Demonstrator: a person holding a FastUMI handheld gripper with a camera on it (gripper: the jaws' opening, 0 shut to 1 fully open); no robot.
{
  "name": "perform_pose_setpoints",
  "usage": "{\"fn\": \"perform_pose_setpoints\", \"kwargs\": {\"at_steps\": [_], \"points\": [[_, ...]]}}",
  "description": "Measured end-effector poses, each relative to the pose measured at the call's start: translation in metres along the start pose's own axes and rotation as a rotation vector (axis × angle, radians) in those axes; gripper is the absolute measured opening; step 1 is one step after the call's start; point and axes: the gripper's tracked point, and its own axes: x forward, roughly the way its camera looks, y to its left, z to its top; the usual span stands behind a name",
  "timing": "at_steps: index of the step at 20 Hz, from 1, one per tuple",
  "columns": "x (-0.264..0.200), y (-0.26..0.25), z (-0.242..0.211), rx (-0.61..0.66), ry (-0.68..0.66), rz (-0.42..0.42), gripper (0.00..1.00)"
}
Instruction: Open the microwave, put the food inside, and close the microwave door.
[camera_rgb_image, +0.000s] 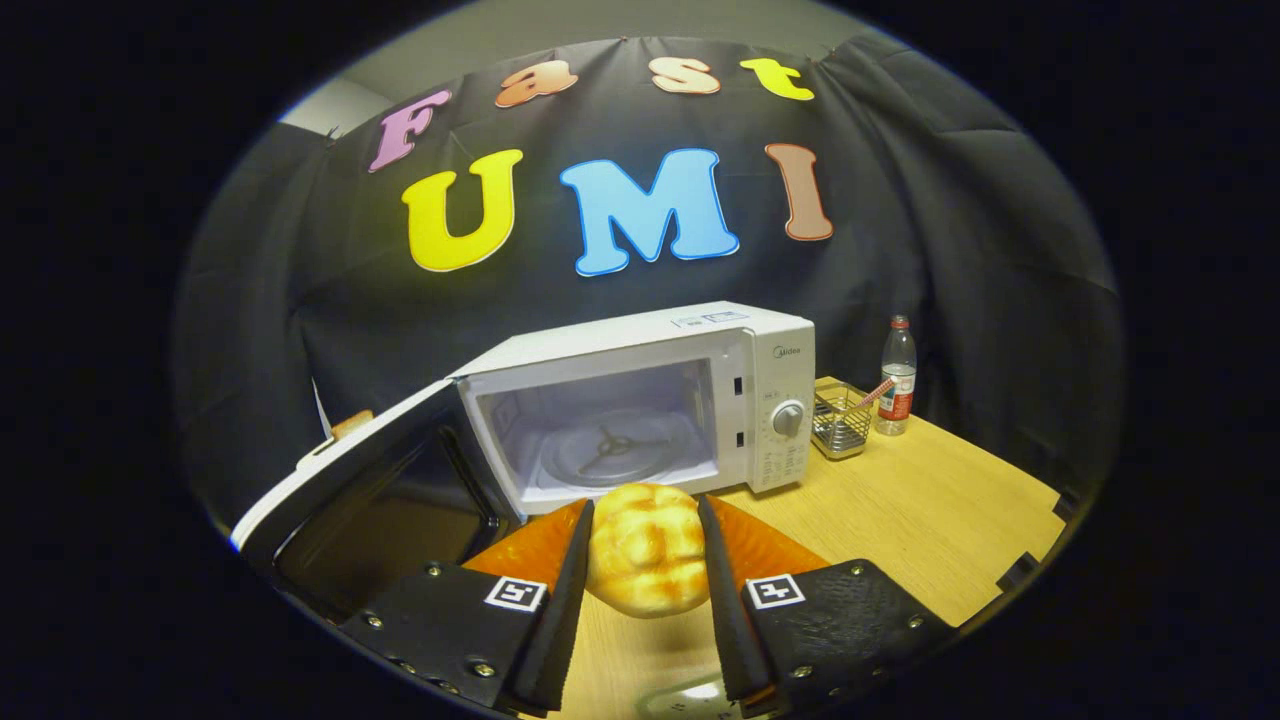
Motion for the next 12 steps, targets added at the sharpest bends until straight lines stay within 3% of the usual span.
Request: {"fn": "perform_pose_setpoints", "kwargs": {"at_steps": [12], "points": [[0.119, 0.006, -0.001, 0.208, 0.032, 0.019, 0.58]]}}
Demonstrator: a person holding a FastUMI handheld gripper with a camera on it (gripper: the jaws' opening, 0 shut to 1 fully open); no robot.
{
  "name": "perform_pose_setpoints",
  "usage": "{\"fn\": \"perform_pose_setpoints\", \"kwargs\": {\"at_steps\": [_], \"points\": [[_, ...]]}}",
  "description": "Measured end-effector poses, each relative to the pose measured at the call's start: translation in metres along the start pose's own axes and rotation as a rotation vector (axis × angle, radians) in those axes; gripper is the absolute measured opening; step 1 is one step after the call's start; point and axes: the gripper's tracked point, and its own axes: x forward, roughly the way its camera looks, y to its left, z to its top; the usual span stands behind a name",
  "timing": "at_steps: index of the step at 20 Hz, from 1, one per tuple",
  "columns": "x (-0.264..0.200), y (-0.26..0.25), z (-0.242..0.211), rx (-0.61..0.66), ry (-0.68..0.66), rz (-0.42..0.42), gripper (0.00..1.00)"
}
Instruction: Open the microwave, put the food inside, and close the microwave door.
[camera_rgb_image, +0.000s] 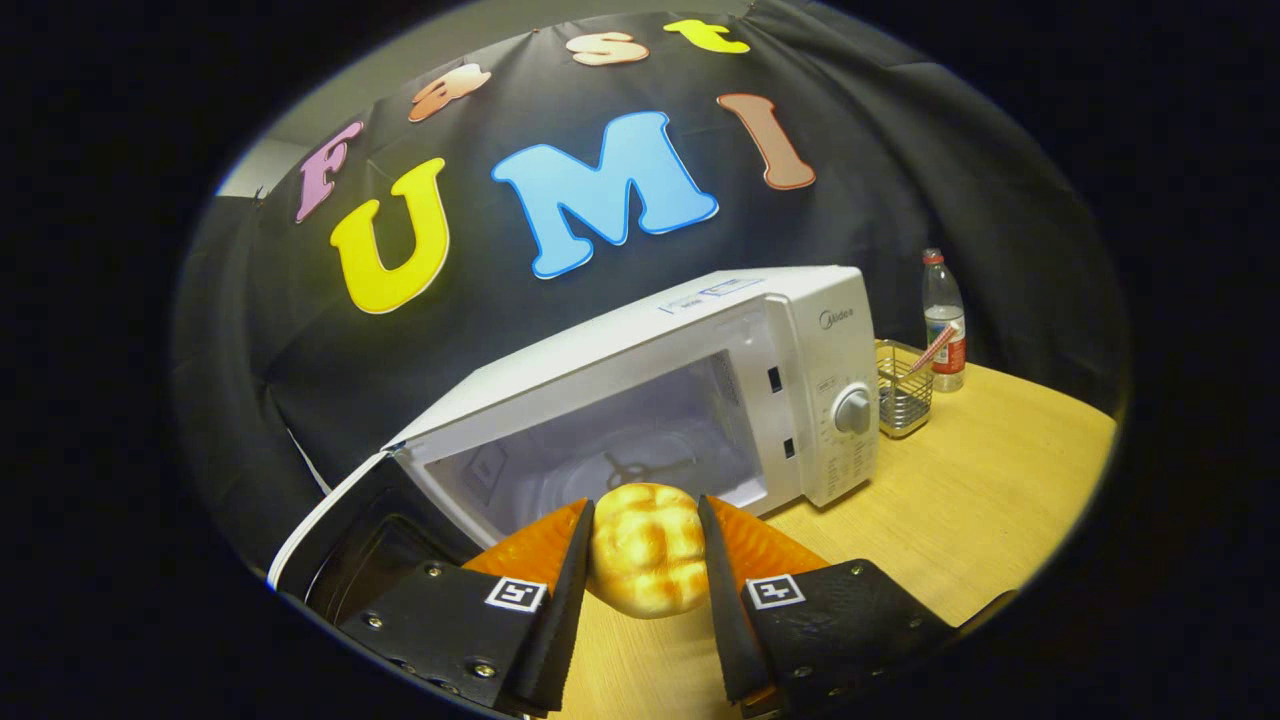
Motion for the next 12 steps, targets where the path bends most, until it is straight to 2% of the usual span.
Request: {"fn": "perform_pose_setpoints", "kwargs": {"at_steps": [5, 12], "points": [[0.045, 0.007, -0.016, 0.043, 0.004, 0.015, 0.58], [0.099, 0.022, -0.032, 0.186, 0.014, 0.026, 0.58]]}}
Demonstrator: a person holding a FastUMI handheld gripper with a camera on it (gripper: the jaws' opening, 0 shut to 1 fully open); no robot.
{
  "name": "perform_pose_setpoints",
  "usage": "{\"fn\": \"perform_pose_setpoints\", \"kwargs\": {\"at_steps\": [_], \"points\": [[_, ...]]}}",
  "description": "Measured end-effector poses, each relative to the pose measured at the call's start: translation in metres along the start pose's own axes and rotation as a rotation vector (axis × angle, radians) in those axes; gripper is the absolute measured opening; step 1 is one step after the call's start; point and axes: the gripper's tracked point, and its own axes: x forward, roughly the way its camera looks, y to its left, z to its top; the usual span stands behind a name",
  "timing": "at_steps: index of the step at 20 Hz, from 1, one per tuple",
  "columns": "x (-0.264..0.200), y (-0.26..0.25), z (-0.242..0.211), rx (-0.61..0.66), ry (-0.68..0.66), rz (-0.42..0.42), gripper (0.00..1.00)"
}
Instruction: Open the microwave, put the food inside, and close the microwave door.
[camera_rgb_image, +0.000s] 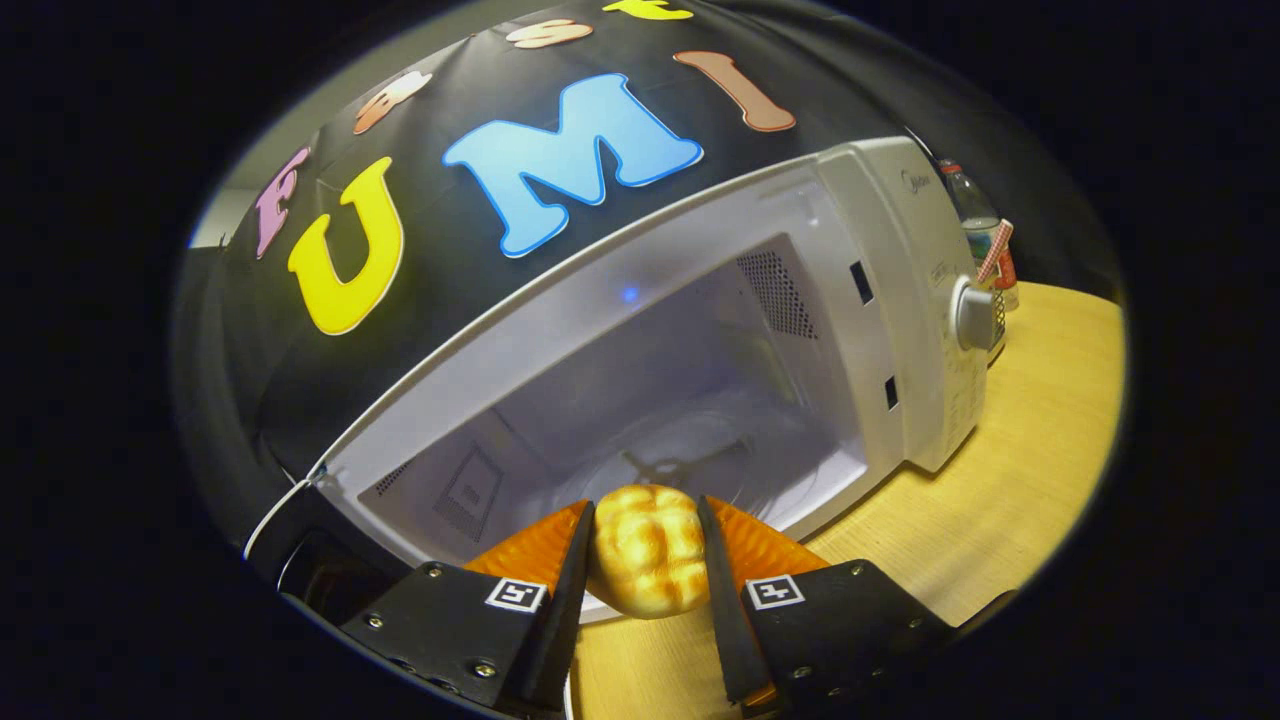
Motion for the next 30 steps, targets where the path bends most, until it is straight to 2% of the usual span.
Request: {"fn": "perform_pose_setpoints", "kwargs": {"at_steps": [9, 10, 12, 15, 16, 18, 24, 30], "points": [[0.044, -0.006, -0.003, 0.060, -0.023, -0.018, 0.58], [0.046, -0.006, -0.003, 0.061, -0.030, -0.017, 0.61], [0.050, -0.006, -0.002, 0.064, -0.036, -0.013, 0.61], [0.052, -0.006, 0.000, 0.065, -0.046, -0.003, 0.71], [0.052, -0.008, -0.001, 0.063, -0.042, -0.013, 0.81], [0.048, -0.006, 0.000, 0.057, -0.041, 0.000, 0.99], [0.018, 0.004, 0.012, -0.017, -0.051, 0.026, 0.98], [-0.051, 0.016, 0.036, -0.190, -0.092, 0.059, 0.98]]}}
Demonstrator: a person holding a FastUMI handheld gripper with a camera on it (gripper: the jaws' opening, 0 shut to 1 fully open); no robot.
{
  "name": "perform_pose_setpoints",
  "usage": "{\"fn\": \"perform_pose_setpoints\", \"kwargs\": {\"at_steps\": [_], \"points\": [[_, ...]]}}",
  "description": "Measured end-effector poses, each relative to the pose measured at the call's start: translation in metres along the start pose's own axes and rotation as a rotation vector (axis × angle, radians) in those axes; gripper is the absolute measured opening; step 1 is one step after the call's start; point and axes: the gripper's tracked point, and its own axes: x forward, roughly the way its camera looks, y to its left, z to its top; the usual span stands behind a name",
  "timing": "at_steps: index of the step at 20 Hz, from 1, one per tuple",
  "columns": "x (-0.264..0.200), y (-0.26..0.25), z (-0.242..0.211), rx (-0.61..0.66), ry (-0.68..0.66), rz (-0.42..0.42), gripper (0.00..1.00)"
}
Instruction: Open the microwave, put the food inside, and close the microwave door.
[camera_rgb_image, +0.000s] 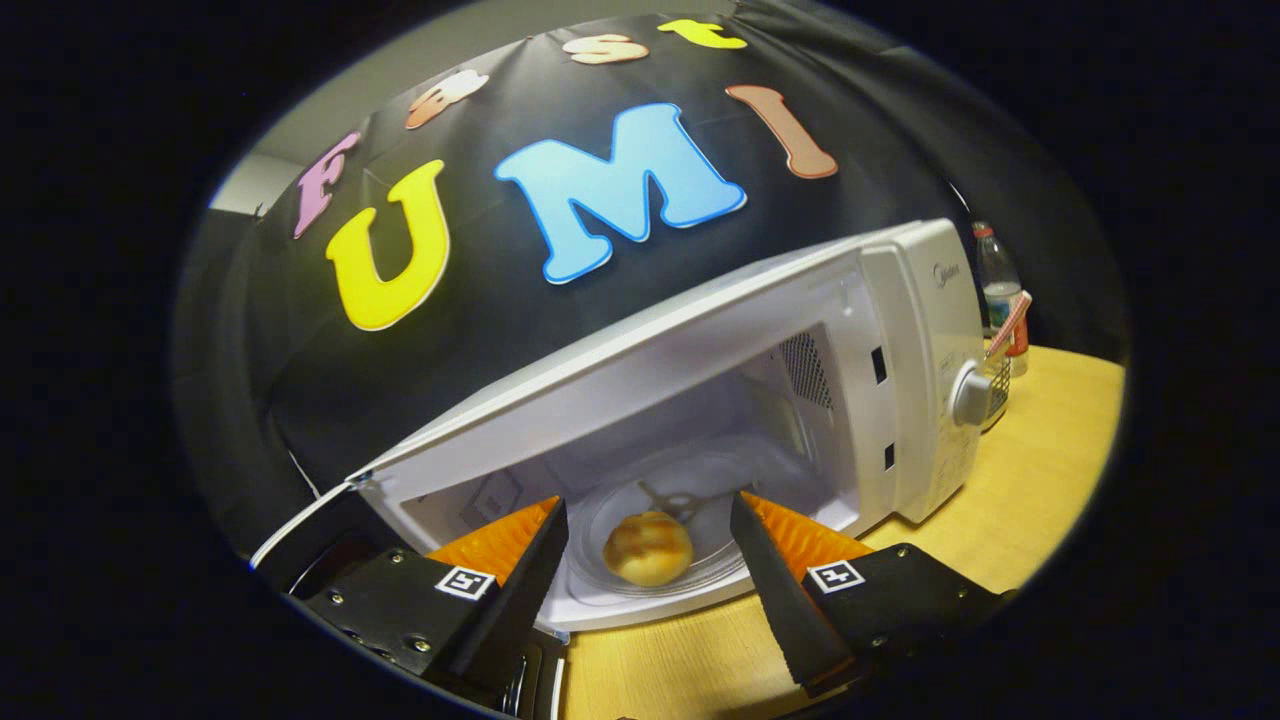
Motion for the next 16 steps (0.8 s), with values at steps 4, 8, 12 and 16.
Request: {"fn": "perform_pose_setpoints", "kwargs": {"at_steps": [4, 8, 12, 16], "points": [[-0.059, 0.011, 0.016, -0.103, -0.023, 0.011, 0.98], [-0.119, 0.026, 0.029, -0.170, -0.049, 0.037, 0.98], [-0.177, 0.045, 0.030, -0.217, -0.063, 0.093, 0.98], [-0.226, 0.064, 0.025, -0.256, -0.070, 0.149, 0.98]]}}
